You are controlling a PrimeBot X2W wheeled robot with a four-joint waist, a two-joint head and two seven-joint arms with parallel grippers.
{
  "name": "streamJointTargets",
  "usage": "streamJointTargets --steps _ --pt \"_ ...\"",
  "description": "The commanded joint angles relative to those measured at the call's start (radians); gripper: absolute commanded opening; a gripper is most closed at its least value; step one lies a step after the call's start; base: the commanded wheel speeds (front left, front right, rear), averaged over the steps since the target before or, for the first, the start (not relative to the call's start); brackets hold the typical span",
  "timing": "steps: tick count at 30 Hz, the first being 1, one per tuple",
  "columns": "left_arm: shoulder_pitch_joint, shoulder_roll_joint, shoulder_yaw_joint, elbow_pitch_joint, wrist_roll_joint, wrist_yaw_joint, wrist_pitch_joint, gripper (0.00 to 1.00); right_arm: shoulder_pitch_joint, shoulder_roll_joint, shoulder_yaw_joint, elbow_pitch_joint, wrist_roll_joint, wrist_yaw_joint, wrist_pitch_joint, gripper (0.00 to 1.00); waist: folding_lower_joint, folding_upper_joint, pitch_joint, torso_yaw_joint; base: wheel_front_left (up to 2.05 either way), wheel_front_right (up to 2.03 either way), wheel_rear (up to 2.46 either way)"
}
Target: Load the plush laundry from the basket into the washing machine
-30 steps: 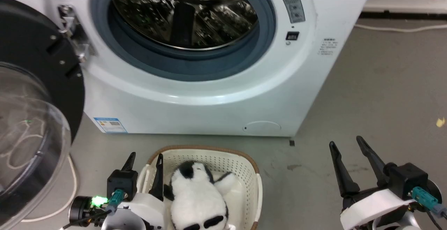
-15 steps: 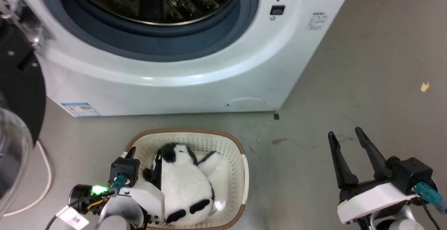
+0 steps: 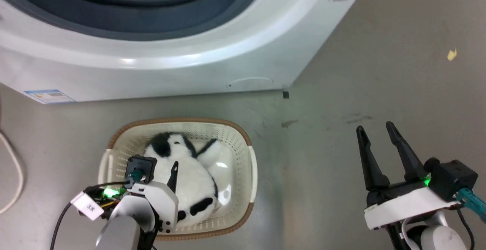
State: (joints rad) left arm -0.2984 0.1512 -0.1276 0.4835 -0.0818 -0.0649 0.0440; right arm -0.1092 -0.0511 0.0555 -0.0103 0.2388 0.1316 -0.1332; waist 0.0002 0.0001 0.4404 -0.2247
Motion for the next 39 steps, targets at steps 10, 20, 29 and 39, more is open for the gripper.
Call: streamJointTargets --steps 10,20,29,39 --pt "-0.124 0.049 -0.025 0.177 -0.055 -0.016 0.105 1.0 -0.049 0.001 0.031 -0.003 0.057 -0.001 -0.029 1.0 -0.0002 -0.0001 0.116 -0.063 0.0 0.0 0.0" --pt "-0.225 0.089 -0.044 0.312 -0.083 -0.01 0.22 1.0 -0.077 0.001 0.052 -0.002 0.114 -0.001 -0.05 1.0 -0.0002 -0.0001 0.214 -0.108 0.0 0.0 0.0" --pt "-0.321 0.101 -0.068 0.398 -0.099 0.013 0.277 1.0 -0.088 0.001 0.069 -0.002 0.149 -0.001 -0.067 1.0 -0.0002 -0.0001 0.287 -0.134 0.0 0.0 0.0" --pt "-0.413 0.13 -0.111 0.503 -0.106 0.029 0.304 1.0 -0.105 0.001 0.098 0.002 0.188 -0.001 -0.088 1.0 -0.0002 -0.0001 0.376 -0.167 0.0 0.0 0.0"
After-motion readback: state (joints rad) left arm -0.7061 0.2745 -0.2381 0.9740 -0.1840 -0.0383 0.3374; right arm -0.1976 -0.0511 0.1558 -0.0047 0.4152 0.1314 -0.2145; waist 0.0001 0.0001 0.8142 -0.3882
